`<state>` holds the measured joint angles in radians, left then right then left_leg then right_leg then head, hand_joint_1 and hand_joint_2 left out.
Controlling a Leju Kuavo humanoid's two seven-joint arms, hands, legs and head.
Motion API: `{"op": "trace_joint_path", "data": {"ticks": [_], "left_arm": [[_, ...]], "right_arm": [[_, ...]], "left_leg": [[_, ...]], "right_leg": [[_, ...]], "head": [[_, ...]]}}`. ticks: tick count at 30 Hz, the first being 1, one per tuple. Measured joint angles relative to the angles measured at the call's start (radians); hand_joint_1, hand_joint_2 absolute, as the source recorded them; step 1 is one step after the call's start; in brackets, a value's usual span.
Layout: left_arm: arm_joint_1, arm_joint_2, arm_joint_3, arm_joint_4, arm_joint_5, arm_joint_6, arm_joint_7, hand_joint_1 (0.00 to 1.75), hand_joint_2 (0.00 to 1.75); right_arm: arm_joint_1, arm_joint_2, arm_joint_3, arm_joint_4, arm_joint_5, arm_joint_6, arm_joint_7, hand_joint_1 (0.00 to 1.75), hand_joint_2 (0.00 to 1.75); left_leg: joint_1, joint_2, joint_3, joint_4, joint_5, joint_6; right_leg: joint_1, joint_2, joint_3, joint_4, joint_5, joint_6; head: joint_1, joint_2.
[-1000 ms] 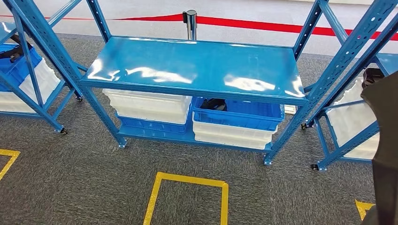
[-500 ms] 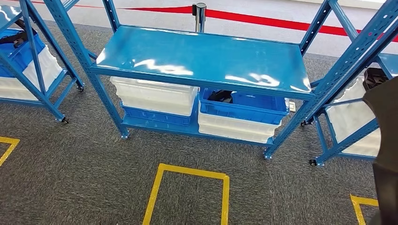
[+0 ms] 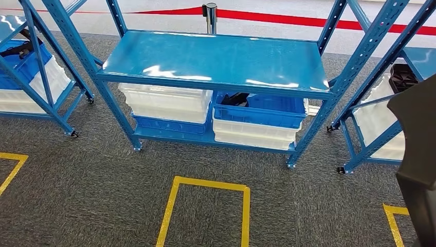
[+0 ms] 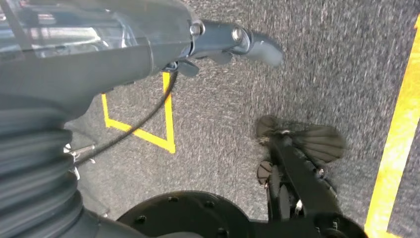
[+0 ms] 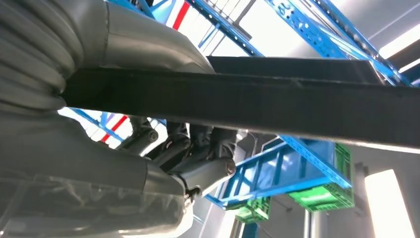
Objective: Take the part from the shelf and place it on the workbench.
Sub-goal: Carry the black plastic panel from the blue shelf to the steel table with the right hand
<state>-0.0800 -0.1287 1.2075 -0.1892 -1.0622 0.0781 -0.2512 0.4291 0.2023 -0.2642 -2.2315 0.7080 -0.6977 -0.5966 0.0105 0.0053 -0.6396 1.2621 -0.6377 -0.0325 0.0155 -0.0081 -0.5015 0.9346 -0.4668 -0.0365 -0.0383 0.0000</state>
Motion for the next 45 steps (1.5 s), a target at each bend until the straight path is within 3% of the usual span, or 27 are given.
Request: {"op": "trace_joint_path", "data": {"ticks": [1, 2, 5, 7, 10, 12, 14, 15, 16, 17, 18, 20, 22, 24, 26, 27, 29, 30, 31, 32, 33, 35, 37, 38, 41, 43, 45], "left_arm": [[0.000, 0.000, 0.000, 0.000, 0.000, -0.002, -0.004, 0.00, 1.75], [0.000, 0.000, 0.000, 0.000, 0.000, -0.003, -0.008, 0.00, 1.75], [-0.004, -0.001, 0.000, 0.000, 0.000, -0.006, -0.015, 0.00, 1.75], [-0.004, -0.004, 0.000, 0.000, 0.002, -0.007, -0.020, 0.00, 1.75], [-0.004, -0.006, 0.000, 0.000, 0.008, -0.006, -0.026, 0.00, 1.75], [-0.006, -0.007, 0.000, 0.000, 0.013, -0.005, -0.029, 0.00, 1.75], [-0.006, -0.007, 0.001, -0.001, 0.020, -0.005, -0.031, 0.00, 1.75], [-0.006, -0.007, 0.002, -0.001, 0.023, -0.005, -0.031, 0.00, 1.75], [-0.005, -0.007, 0.004, 0.000, 0.026, -0.004, -0.031, 0.00, 1.75], [-0.005, -0.007, 0.005, 0.000, 0.029, -0.004, -0.031, 0.00, 1.75], [-0.005, -0.007, 0.006, 0.000, 0.031, -0.003, -0.031, 0.00, 1.75], [-0.006, -0.008, 0.008, 0.000, 0.033, -0.002, -0.033, 0.00, 1.75], [-0.006, -0.009, 0.010, 0.000, 0.035, -0.002, -0.034, 0.00, 1.75], [-0.006, -0.010, 0.011, 0.000, 0.037, 0.000, -0.035, 0.00, 1.75], [-0.006, -0.010, 0.012, 0.000, 0.038, 0.001, -0.035, 0.00, 1.75], [-0.006, -0.010, 0.012, 0.000, 0.038, 0.002, -0.035, 0.00, 1.75], [-0.006, -0.009, 0.012, 0.000, 0.038, 0.003, -0.035, 0.00, 1.75], [-0.005, -0.009, 0.013, 0.000, 0.038, 0.004, -0.035, 0.00, 1.75], [-0.005, -0.008, 0.013, 0.000, 0.039, 0.004, -0.036, 0.00, 1.75], [-0.005, -0.008, 0.013, 0.000, 0.039, 0.005, -0.037, 0.00, 1.75], [-0.005, -0.007, 0.013, 0.000, 0.039, 0.005, -0.037, 0.00, 1.75], [-0.006, -0.004, 0.013, 0.000, 0.039, 0.006, -0.040, 0.00, 1.75], [-0.005, -0.002, 0.013, 0.000, 0.039, 0.006, -0.042, 0.00, 1.75], [-0.005, -0.002, 0.013, 0.000, 0.039, 0.006, -0.042, 0.00, 1.75], [-0.005, -0.002, 0.014, -0.001, 0.038, 0.006, -0.042, 0.00, 1.75], [-0.006, -0.001, 0.014, -0.001, 0.036, 0.007, -0.042, 0.00, 1.75], [-0.003, -0.001, 0.014, -0.001, 0.033, 0.007, -0.042, 0.00, 1.75]], "right_arm": [[0.002, 0.000, 0.000, -0.003, 0.004, 0.000, 0.001, 1.75, 1.75], [0.002, 0.000, 0.000, -0.006, 0.008, 0.000, 0.002, 1.75, 1.75], [0.001, -0.001, -0.001, -0.014, 0.012, 0.000, 0.002, 1.75, 1.75], [-0.002, -0.001, -0.001, -0.020, 0.015, 0.000, -0.001, 1.75, 1.75], [-0.005, -0.002, 0.000, -0.024, 0.023, 0.000, -0.002, 1.75, 1.75], [-0.014, -0.007, 0.002, -0.024, 0.024, 0.000, 0.004, 1.75, 1.75], [-0.029, -0.014, 0.006, -0.021, 0.012, 0.000, 0.010, 1.75, 1.75], [-0.036, -0.017, 0.008, -0.019, 0.003, 0.000, 0.012, 1.75, 1.75], [-0.042, -0.020, 0.012, -0.016, -0.007, 0.001, 0.013, 1.75, 1.75], [-0.048, -0.024, 0.017, -0.013, -0.018, 0.001, 0.013, 1.75, 1.75], [-0.053, -0.028, 0.022, -0.010, -0.027, 0.001, 0.014, 1.75, 1.75], [-0.064, -0.036, 0.033, -0.006, -0.045, 0.001, 0.014, 1.75, 1.75], [-0.073, -0.046, 0.047, -0.003, -0.068, 0.001, 0.014, 1.75, 1.75], [-0.076, -0.056, 0.060, 0.003, -0.087, 0.001, 0.016, 1.75, 1.75], [-0.079, -0.063, 0.069, 0.008, -0.100, 0.001, 0.018, 1.75, 1.75], [-0.080, -0.065, 0.074, 0.010, -0.105, 0.001, 0.019, 1.75, 1.75], [-0.081, -0.069, 0.083, 0.016, -0.112, 0.001, 0.017, 1.75, 1.75], [-0.081, -0.071, 0.086, 0.019, -0.114, 0.001, 0.016, 1.75, 1.75], [-0.081, -0.072, 0.088, 0.023, -0.115, 0.001, 0.013, 1.75, 1.75], [-0.081, -0.072, 0.090, 0.026, -0.115, 0.001, 0.012, 1.75, 1.75], [-0.081, -0.073, 0.091, 0.028, -0.116, 0.001, 0.010, 1.75, 1.75], [-0.082, -0.075, 0.093, 0.032, -0.118, 0.001, 0.008, 1.75, 1.75], [-0.084, -0.076, 0.095, 0.034, -0.118, 0.001, 0.006, 1.75, 1.75], [-0.085, -0.077, 0.097, 0.035, -0.118, 0.001, 0.005, 1.75, 1.75], [-0.084, -0.079, 0.102, 0.036, -0.121, 0.001, 0.004, 1.75, 1.75], [-0.085, -0.081, 0.103, 0.036, -0.122, 0.001, 0.003, 1.75, 1.75], [-0.086, -0.083, 0.104, 0.039, -0.123, 0.001, 0.003, 1.75, 1.75]], "left_leg": [[0.001, 0.000, 0.007, 0.009, 0.000, -0.001], [0.002, 0.000, 0.033, -0.023, 0.019, -0.002], [0.009, -0.002, 0.156, -0.228, 0.091, -0.003], [0.008, -0.005, 0.179, -0.282, 0.105, 0.005], [0.006, -0.003, 0.164, -0.278, 0.120, 0.026], [0.009, 0.000, 0.148, -0.279, 0.134, 0.037], [0.009, 0.002, 0.128, -0.278, 0.147, 0.040], [0.009, 0.003, 0.119, -0.277, 0.153, 0.039], [0.009, 0.003, 0.111, -0.277, 0.159, 0.039], [0.009, 0.003, 0.104, -0.277, 0.165, 0.038], [0.008, 0.003, 0.100, -0.277, 0.170, 0.036], [0.008, 0.001, 0.092, -0.277, 0.180, 0.032], [0.008, 0.002, 0.085, -0.277, 0.189, 0.022], [0.009, 0.005, 0.081, -0.278, 0.198, 0.009], [0.009, 0.004, 0.070, -0.256, 0.179, 0.002], [0.008, 0.002, 0.054, -0.216, 0.147, 0.000], [0.007, -0.001, 0.004, -0.080, 0.059, -0.001], [0.006, -0.002, -0.017, -0.014, 0.027, -0.001], [0.006, -0.002, -0.024, 0.022, 0.013, -0.002], [0.007, -0.003, -0.011, 0.019, 0.018, -0.002], [0.007, -0.006, 0.023, -0.027, 0.040, -0.002], [0.010, -0.034, 0.117, -0.183, 0.092, -0.003], [0.012, -0.057, 0.166, -0.276, 0.116, 0.002], [0.010, -0.057, 0.166, -0.281, 0.116, 0.006], [0.009, -0.024, 0.155, -0.277, 0.127, 0.026], [0.012, -0.001, 0.145, -0.278, 0.135, 0.036], [0.011, 0.022, 0.135, -0.278, 0.139, 0.040]], "right_leg": [[0.000, 0.000, -0.008, 0.003, 0.005, 0.001], [-0.001, 0.001, -0.016, 0.008, 0.009, 0.003], [0.000, 0.001, -0.033, 0.027, 0.013, 0.011], [0.004, 0.001, -0.042, 0.036, 0.017, 0.018], [0.001, 0.002, -0.055, 0.049, 0.015, 0.028], [-0.005, 0.003, -0.087, 0.120, -0.043, 0.038], [-0.011, 0.003, -0.138, 0.257, -0.127, 0.047], [-0.014, 0.003, -0.155, 0.312, -0.152, 0.049], [-0.016, 0.003, -0.154, 0.335, -0.159, 0.050], [-0.017, 0.003, -0.132, 0.312, -0.145, 0.049], [-0.016, 0.003, -0.090, 0.251, -0.119, 0.046], [-0.009, 0.003, 0.012, 0.089, -0.068, 0.034], [-0.001, 0.002, 0.057, 0.006, -0.050, 0.025], [0.001, 0.002, 0.051, -0.002, -0.042, 0.022], [-0.004, 0.004, 0.041, -0.008, -0.027, 0.017], [-0.007, 0.005, 0.034, -0.011, -0.018, 0.012], [-0.007, 0.009, 0.018, -0.009, -0.006, 0.005], [-0.007, 0.012, 0.010, -0.008, -0.001, 0.005], [-0.006, 0.018, 0.002, -0.005, 0.004, 0.005], [-0.007, 0.024, -0.006, -0.002, 0.008, 0.007], [-0.007, 0.031, -0.012, 0.003, 0.011, 0.009], [-0.008, 0.046, -0.025, 0.016, 0.015, 0.015], [-0.005, 0.060, -0.038, 0.029, 0.017, 0.022], [-0.004, 0.066, -0.043, 0.032, 0.020, 0.026], [-0.008, 0.073, -0.062, 0.049, 0.016, 0.036], [-0.011, 0.051, -0.102, 0.130, -0.040, 0.044], [-0.016, 0.031, -0.161, 0.268, -0.113, 0.051]], "head": [[-0.001, 0.000], [-0.003, 0.000], [-0.011, 0.000], [-0.007, 0.000], [0.001, 0.000], [0.007, 0.000], [0.014, 0.000], [0.014, 0.000], [0.014, 0.000], [0.015, 0.000], [0.015, 0.000], [0.015, 0.000], [0.016, 0.000], [0.018, 0.000], [0.016, 0.000], [0.013, 0.000], [0.005, 0.000], [0.003, 0.000], [0.002, 0.000], [0.001, 0.000], [0.000, 0.000], [-0.004, 0.000], [-0.004, 0.000], [-0.002, 0.000], [0.006, 0.000], [0.012, 0.000], [0.016, 0.000]]}}
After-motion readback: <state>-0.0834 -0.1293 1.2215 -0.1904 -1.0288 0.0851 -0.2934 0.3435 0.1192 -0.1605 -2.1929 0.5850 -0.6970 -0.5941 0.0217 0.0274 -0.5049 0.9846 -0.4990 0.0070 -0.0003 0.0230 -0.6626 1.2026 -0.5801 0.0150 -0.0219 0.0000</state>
